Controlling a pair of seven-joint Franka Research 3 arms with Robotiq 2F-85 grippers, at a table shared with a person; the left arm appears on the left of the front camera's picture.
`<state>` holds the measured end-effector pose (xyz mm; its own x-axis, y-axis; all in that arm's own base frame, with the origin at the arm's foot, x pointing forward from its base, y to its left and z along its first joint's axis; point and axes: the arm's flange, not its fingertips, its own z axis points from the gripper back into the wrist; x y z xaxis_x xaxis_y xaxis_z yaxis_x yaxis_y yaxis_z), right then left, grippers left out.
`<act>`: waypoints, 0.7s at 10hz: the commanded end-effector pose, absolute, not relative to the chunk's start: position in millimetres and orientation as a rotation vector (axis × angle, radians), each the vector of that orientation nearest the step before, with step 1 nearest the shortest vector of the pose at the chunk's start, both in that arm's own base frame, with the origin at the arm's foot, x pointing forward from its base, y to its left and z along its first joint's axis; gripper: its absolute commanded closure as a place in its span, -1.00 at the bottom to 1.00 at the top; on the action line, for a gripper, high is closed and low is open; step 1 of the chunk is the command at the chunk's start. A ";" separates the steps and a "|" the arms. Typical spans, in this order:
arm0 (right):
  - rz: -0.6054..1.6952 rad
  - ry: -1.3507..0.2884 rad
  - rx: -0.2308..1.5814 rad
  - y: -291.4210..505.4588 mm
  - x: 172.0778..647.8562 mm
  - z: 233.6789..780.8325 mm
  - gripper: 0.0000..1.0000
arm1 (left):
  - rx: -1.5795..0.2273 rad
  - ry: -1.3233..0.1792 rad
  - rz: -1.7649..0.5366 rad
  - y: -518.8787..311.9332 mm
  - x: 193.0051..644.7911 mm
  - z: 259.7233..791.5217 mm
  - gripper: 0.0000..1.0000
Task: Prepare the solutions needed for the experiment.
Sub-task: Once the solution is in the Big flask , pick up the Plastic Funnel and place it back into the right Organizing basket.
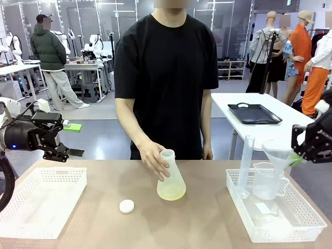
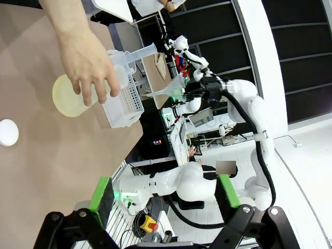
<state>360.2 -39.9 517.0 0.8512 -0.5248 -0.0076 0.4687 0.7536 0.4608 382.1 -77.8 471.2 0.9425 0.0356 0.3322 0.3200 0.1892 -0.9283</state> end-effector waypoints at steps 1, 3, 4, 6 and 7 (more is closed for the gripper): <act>-0.639 -0.044 0.468 -42.7 393.2 497.3 0.95 | -1.400 -0.309 -0.194 -79.4 382.8 473.4 -1.00; -0.650 0.033 0.440 -41.4 414.0 476.3 0.95 | -1.400 -0.309 -0.194 -79.4 382.8 473.4 -1.00; -0.665 0.094 0.408 -39.5 423.1 463.8 0.95 | -1.400 -0.309 -0.194 -79.4 382.8 473.4 -1.00; -0.686 0.160 0.369 -39.8 435.2 445.2 0.95 | -1.400 -0.309 -0.194 -79.4 382.8 473.4 -1.00; -0.694 0.190 0.336 -39.5 438.3 434.6 0.95 | -1.400 -0.309 -0.194 -79.4 382.8 473.4 -1.00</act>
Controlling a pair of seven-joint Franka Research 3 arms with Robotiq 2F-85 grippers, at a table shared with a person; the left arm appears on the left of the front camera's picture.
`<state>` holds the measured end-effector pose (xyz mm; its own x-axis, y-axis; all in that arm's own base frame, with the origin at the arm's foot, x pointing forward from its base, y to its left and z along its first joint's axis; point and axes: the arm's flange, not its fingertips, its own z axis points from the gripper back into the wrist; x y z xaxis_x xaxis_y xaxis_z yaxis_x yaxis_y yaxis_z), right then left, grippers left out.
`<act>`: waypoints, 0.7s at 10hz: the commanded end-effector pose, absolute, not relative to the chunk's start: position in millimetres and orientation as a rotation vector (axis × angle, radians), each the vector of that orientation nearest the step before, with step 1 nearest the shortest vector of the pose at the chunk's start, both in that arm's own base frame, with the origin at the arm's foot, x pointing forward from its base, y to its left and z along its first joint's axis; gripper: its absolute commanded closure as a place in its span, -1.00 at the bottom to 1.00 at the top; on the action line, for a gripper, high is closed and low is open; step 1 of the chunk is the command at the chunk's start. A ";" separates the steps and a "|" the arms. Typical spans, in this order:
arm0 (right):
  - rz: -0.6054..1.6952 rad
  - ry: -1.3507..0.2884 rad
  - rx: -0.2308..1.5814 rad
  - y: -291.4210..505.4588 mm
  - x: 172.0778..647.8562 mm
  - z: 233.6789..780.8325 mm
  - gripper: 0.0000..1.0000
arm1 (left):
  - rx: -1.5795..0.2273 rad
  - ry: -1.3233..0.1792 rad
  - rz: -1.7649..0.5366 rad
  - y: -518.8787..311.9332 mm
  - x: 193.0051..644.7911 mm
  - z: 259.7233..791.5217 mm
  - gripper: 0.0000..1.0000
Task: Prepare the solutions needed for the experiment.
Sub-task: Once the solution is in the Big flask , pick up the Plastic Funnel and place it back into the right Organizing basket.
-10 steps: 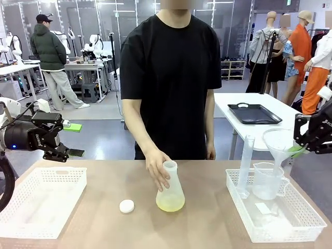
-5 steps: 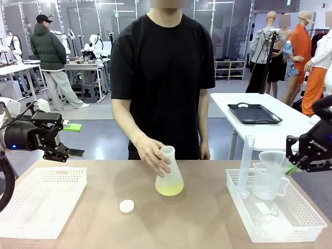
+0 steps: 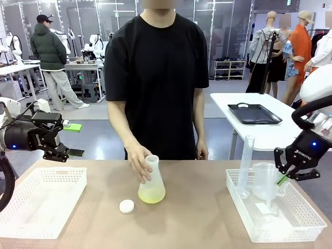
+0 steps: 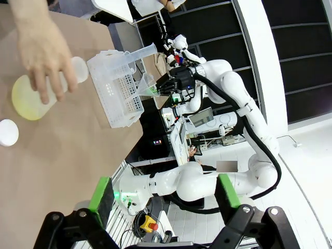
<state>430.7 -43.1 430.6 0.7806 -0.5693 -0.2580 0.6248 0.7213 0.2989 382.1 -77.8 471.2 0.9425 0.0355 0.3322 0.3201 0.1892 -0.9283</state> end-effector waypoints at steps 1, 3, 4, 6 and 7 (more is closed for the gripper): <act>-0.708 0.207 0.312 -39.7 438.8 424.5 0.95 | -1.400 -0.309 -0.194 -79.4 382.8 473.4 -1.00; -0.694 0.234 0.306 -34.6 436.1 412.9 0.95 | -1.400 -0.309 -0.194 -79.4 382.8 473.4 -1.00; -0.699 0.234 0.305 -33.4 437.8 407.3 0.95 | -1.400 -0.309 -0.194 -79.4 382.8 473.4 -1.00; -0.715 0.226 0.281 -31.6 438.1 402.9 0.59 | -1.400 -0.309 -0.194 -79.4 382.8 473.4 -1.00; -0.710 0.235 0.276 -30.1 438.3 401.3 0.58 | -1.400 -0.309 -0.194 -79.4 382.8 473.4 -1.00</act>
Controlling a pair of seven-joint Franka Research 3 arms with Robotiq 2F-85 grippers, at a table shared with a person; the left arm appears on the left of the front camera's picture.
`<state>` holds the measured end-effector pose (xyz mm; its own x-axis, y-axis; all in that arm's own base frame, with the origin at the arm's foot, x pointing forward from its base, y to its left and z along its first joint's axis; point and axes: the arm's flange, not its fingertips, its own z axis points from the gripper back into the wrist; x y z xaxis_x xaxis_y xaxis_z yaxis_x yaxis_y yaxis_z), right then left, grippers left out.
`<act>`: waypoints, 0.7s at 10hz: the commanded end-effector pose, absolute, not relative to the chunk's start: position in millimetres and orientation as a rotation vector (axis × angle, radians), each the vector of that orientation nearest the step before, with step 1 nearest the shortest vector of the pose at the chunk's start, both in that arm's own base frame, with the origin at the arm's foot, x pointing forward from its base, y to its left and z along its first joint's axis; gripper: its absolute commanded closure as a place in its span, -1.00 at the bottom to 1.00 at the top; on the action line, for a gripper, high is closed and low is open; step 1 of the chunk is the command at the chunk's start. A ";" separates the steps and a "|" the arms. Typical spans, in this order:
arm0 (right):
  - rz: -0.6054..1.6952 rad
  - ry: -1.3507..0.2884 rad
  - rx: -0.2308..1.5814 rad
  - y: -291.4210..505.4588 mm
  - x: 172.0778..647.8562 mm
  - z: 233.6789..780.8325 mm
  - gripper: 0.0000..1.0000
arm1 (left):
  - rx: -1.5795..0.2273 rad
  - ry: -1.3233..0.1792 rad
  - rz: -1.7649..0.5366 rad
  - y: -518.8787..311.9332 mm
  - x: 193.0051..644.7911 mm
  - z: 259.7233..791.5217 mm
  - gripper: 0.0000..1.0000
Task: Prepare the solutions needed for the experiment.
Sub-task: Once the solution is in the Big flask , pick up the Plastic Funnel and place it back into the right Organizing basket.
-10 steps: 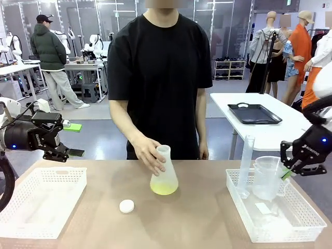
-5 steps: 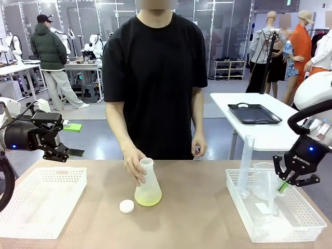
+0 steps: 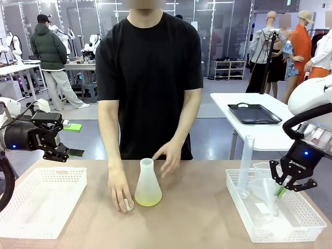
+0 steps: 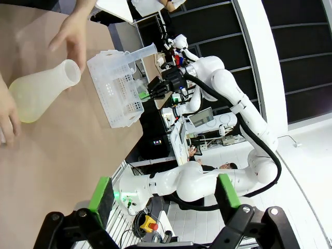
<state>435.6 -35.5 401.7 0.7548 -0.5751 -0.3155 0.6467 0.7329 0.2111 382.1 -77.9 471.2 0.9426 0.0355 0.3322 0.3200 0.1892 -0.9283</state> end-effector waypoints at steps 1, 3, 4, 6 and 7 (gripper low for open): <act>-0.701 0.237 0.273 -28.0 439.4 400.8 0.58 | -1.400 -0.309 -0.194 -79.4 382.8 473.4 -1.00; -0.706 0.225 0.249 -25.3 441.2 401.1 0.62 | -1.400 -0.309 -0.194 -79.4 382.8 473.4 -1.00; -0.729 0.220 0.230 -25.2 441.7 402.2 0.62 | -1.400 -0.309 -0.194 -79.4 382.8 473.4 -1.00; -0.679 0.234 0.282 -30.6 436.7 400.8 0.62 | -1.400 -0.309 -0.194 -79.4 382.8 473.4 -1.00; -0.679 0.234 0.282 -30.6 436.7 400.8 0.62 | -1.400 -0.309 -0.194 -79.4 382.8 473.4 -1.00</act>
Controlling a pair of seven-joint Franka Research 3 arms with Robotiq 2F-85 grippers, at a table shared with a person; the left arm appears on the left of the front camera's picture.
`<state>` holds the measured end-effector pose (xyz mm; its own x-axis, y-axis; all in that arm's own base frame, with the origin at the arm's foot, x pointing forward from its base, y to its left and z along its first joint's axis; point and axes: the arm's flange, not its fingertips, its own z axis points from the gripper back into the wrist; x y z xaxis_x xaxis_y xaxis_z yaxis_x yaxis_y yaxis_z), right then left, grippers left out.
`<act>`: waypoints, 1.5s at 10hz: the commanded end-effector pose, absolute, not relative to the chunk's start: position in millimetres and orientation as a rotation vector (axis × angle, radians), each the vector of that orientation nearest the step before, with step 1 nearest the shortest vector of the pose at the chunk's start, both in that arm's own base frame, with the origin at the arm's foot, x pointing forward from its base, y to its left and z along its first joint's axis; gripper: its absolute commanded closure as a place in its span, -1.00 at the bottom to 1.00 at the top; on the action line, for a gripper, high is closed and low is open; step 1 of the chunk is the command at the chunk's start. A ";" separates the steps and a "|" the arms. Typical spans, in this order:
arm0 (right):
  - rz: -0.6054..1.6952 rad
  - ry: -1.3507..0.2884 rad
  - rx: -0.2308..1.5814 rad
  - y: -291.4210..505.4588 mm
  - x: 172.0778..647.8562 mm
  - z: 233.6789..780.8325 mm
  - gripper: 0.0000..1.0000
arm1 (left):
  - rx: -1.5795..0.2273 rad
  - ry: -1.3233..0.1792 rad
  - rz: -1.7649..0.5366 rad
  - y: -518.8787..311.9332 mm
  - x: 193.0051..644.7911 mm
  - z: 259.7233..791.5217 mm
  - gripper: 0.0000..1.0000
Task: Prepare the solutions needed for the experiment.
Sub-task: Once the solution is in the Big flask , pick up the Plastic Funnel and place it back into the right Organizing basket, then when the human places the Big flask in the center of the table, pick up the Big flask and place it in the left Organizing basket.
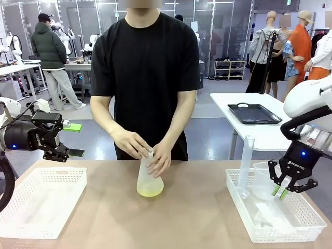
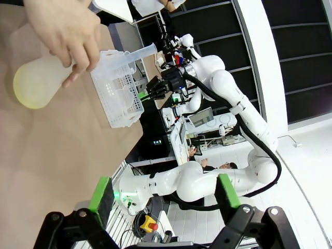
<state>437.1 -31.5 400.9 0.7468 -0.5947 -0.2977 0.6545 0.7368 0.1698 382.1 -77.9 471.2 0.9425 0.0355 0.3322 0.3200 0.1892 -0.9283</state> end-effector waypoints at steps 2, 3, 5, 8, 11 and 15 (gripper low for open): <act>-0.679 0.234 0.282 -30.6 436.7 400.8 0.62 | -1.400 -0.309 -0.194 -79.4 382.8 473.4 -1.00; -0.679 0.234 0.282 -30.6 436.7 400.8 0.62 | -1.400 -0.309 -0.194 -79.4 382.8 473.4 -1.00; -0.679 0.234 0.282 -30.6 436.7 400.8 0.62 | -1.400 -0.309 -0.194 -79.4 382.8 473.4 -1.00; -0.679 0.234 0.282 -30.6 436.7 400.8 0.62 | -1.400 -0.309 -0.194 -79.4 382.8 473.4 -1.00; -0.692 0.233 0.273 -31.3 436.8 400.8 0.61 | -1.400 -0.309 -0.194 -79.4 382.8 473.4 -1.00; -0.559 -0.066 0.446 8.1 400.7 464.4 0.61 | -1.400 -0.309 -0.194 -79.4 382.8 473.4 -1.00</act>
